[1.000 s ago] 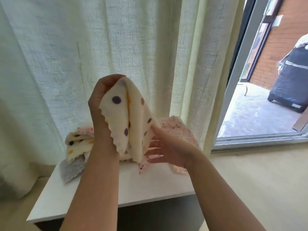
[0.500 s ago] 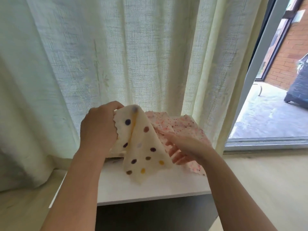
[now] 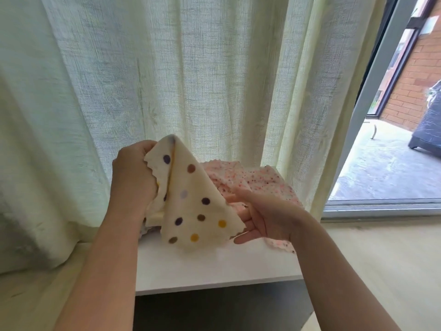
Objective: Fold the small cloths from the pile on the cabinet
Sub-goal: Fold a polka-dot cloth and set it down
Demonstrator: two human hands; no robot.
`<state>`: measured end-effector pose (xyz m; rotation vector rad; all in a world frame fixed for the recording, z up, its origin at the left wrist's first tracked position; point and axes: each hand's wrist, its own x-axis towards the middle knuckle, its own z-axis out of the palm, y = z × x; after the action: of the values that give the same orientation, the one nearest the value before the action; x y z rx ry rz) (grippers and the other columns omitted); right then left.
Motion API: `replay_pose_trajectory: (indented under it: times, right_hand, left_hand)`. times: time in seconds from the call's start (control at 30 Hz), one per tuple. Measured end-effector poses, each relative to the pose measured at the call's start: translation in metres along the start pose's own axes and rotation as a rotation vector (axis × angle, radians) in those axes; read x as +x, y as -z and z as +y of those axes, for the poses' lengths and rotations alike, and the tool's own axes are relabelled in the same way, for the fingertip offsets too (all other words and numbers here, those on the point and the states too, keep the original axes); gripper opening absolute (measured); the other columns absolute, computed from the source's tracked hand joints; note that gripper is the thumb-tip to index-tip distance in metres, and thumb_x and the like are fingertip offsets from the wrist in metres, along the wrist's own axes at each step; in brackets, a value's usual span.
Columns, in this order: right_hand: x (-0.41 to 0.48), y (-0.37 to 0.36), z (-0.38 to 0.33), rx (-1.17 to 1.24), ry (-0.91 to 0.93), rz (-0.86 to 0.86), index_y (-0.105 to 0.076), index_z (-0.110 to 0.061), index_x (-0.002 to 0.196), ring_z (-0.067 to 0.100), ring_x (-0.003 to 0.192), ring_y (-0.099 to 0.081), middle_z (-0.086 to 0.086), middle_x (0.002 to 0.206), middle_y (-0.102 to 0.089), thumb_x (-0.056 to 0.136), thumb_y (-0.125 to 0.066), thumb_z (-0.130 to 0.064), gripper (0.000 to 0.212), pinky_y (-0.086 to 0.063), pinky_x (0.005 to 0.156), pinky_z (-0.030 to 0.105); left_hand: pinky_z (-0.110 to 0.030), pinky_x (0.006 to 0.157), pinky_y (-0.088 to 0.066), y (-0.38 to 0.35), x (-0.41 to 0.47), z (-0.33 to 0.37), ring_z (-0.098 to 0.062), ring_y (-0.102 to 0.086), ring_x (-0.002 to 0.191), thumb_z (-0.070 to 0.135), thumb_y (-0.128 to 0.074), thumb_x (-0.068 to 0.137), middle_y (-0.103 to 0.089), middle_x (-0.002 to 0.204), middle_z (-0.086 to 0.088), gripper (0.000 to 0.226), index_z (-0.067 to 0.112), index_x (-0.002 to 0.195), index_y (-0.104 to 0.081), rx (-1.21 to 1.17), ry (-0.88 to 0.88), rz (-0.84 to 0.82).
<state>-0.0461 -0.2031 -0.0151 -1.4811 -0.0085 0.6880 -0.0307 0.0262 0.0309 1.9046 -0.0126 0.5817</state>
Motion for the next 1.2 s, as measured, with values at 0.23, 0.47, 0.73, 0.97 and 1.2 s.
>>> replay_pose_trajectory:
  times: [0.23, 0.47, 0.73, 0.97, 1.2]
  right_hand:
    - [0.003, -0.010, 0.010, -0.125, -0.022, -0.034, -0.039, -0.010, 0.141, 0.033, 0.101, -0.070, 0.021, 0.106, -0.072, 0.098, -0.031, -0.060, 0.067, -0.059, 0.082, 0.038]
    - [0.006, -0.007, 0.013, 0.071, 0.099, 0.113, -0.058, -0.010, 0.127, 0.030, 0.109, -0.068, 0.014, 0.112, -0.072, 0.102, -0.049, -0.033, 0.036, -0.057, 0.089, 0.041]
    - [0.008, -0.007, 0.014, 0.073, 0.102, 0.119, -0.064, -0.008, 0.121, 0.032, 0.104, -0.070, 0.018, 0.109, -0.072, 0.099, -0.054, -0.026, 0.030, -0.057, 0.091, 0.042]
    - [0.014, 0.000, 0.018, 0.101, 0.277, 0.234, -0.069, -0.013, 0.106, 0.021, 0.094, -0.071, 0.009, 0.101, -0.074, 0.093, -0.062, -0.018, 0.015, -0.053, 0.088, 0.036]
    - [0.005, 0.003, 0.007, 0.450, 0.569, 0.419, -0.066, -0.012, 0.086, 0.014, 0.075, -0.063, 0.001, 0.078, -0.069, 0.088, -0.063, -0.007, 0.006, -0.048, 0.078, 0.029]
  left_hand:
    - [-0.040, 0.072, -0.049, 0.000, -0.007, 0.010, -0.020, -0.057, 0.073, 0.015, -0.054, 0.095, -0.061, 0.069, 0.004, 0.027, 0.027, 0.074, -0.067, -0.099, 0.004, 0.003]
    - [-0.041, 0.074, -0.049, 0.001, -0.009, 0.013, -0.023, -0.057, 0.075, 0.004, -0.051, 0.092, -0.062, 0.072, 0.000, 0.038, 0.032, 0.073, -0.068, -0.123, 0.004, -0.055]
    - [-0.037, 0.070, -0.046, 0.002, -0.009, 0.016, -0.021, -0.055, 0.071, 0.006, -0.051, 0.094, -0.060, 0.065, 0.002, 0.043, 0.032, 0.066, -0.070, -0.200, -0.005, -0.074]
    - [-0.042, 0.074, -0.048, 0.004, -0.009, 0.013, -0.023, -0.056, 0.074, 0.004, -0.051, 0.092, -0.063, 0.069, 0.001, 0.050, 0.042, 0.064, -0.071, -0.205, -0.006, -0.104]
    - [-0.030, 0.068, -0.056, 0.014, -0.010, 0.021, -0.024, -0.064, 0.076, 0.010, -0.055, 0.090, -0.070, 0.076, -0.001, 0.026, 0.024, 0.087, -0.076, -0.522, 0.169, -0.223]
